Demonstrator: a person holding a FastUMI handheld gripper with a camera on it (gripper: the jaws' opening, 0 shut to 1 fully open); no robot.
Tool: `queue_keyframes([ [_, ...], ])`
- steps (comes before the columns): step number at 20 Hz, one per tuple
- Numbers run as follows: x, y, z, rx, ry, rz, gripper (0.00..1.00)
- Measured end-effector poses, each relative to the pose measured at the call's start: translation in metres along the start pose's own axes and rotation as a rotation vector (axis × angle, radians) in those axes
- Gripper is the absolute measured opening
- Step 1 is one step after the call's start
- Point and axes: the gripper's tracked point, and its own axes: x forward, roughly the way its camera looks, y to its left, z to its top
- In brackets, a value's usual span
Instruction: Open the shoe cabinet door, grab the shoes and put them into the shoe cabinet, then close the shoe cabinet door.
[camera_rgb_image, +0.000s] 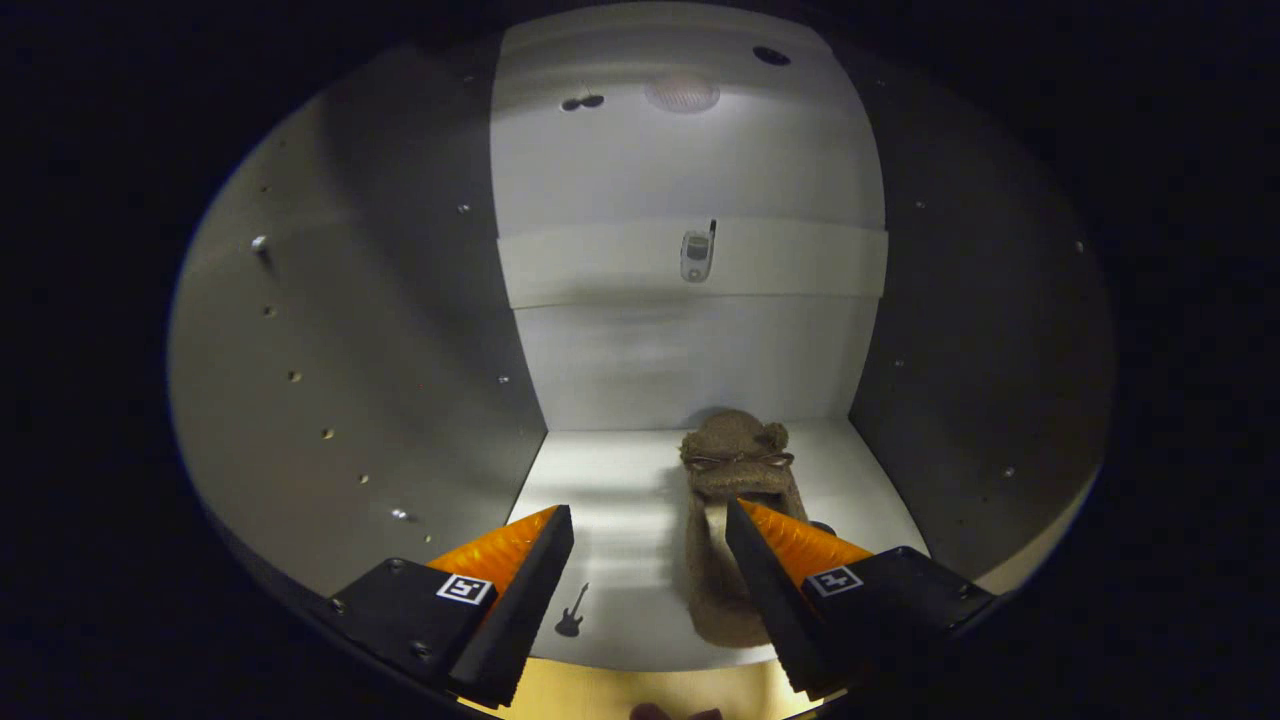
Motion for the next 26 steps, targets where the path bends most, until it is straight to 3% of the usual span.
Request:
queue_keyframes([
  [6,-0.106,0.026,0.006,0.016,-0.164,0.097,0.98],
  [11,-0.201,0.022,-0.004,-0.009,-0.315,0.093,0.98],
  [16,-0.28,0.003,-0.033,-0.006,-0.372,0.082,0.98],
  [26,-0.446,-0.047,-0.07,-0.077,-0.401,0.198,0.98],
])
